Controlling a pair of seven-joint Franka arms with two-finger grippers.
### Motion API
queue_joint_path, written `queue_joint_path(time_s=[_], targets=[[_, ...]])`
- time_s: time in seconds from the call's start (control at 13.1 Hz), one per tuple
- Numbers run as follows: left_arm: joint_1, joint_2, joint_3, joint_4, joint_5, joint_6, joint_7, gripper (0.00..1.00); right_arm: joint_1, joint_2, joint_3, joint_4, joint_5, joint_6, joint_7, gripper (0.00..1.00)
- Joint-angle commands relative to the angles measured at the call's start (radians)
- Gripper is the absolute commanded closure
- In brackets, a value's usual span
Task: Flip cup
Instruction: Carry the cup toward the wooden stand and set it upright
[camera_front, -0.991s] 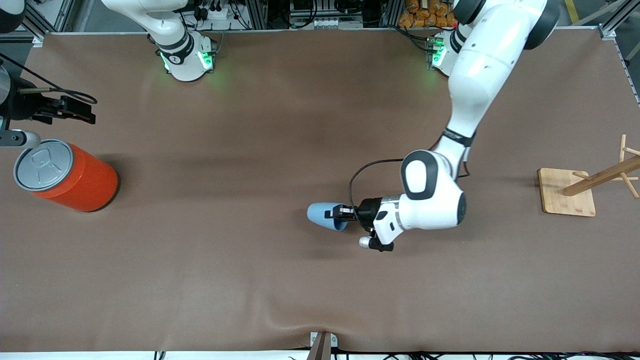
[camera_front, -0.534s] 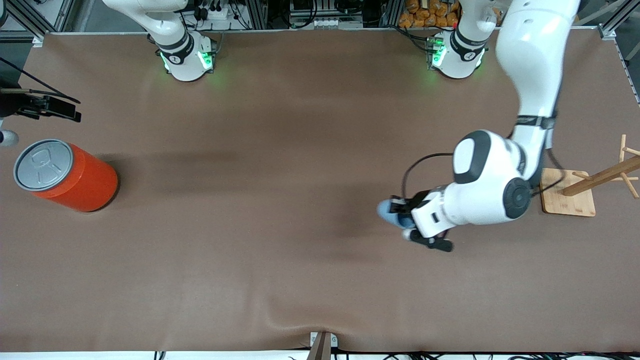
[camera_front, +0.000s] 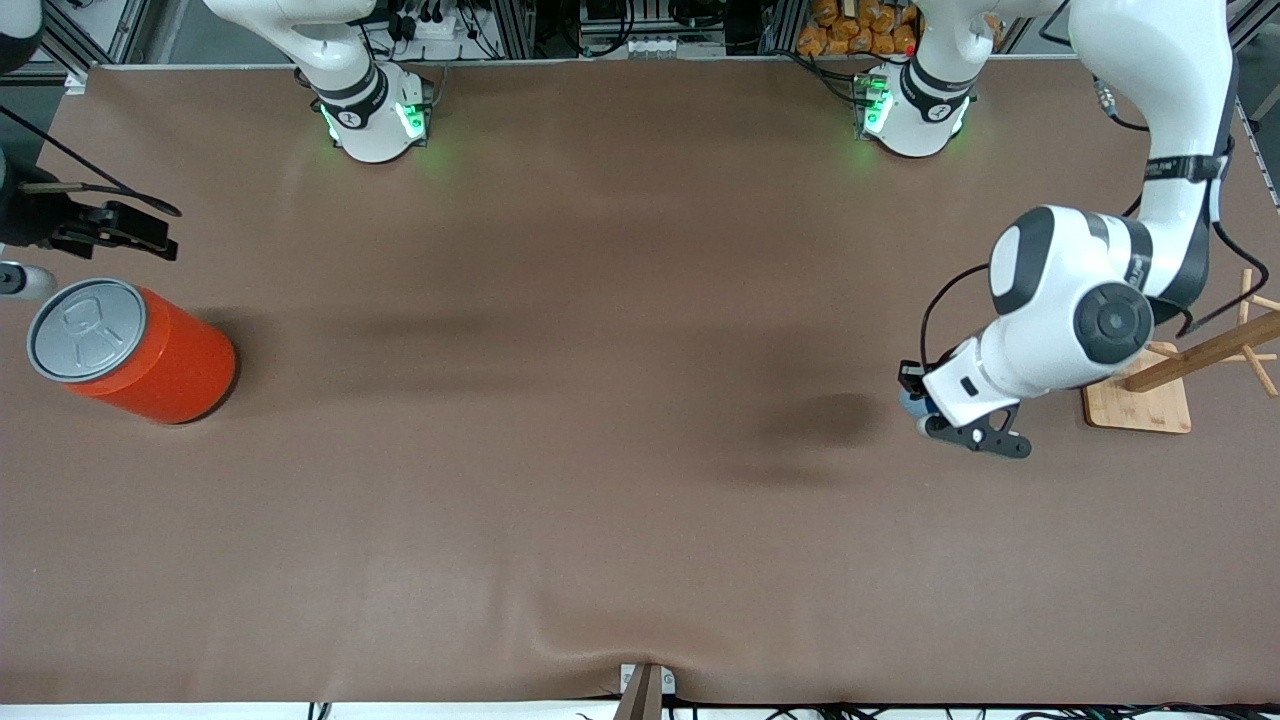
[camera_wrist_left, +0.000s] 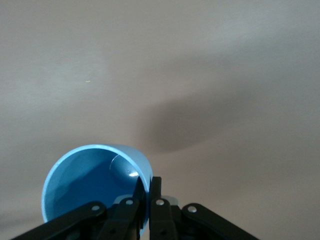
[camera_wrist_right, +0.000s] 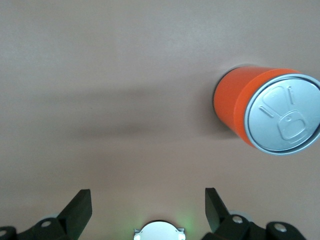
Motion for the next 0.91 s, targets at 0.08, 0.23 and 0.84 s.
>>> queue_joint_path(time_s=[0.08,0.23,0.84], targets=[[0.051,-0.075,-0.006,-0.28,0.053,0.269,-0.001,1.0,-0.07,-0.021,0.005,0.043,0.007,-0.051,-0.012,0.0],[0.063,-0.082,-0.006,-0.339,0.07,0.311,-0.01,1.0,-0.058,-0.018,0.011,0.056,0.009,-0.056,0.082,0.0],[0.062,-0.072,-0.013,-0.263,0.092,0.22,-0.01,0.0,0.014,-0.021,0.008,0.051,0.023,-0.051,0.157,0.0]])
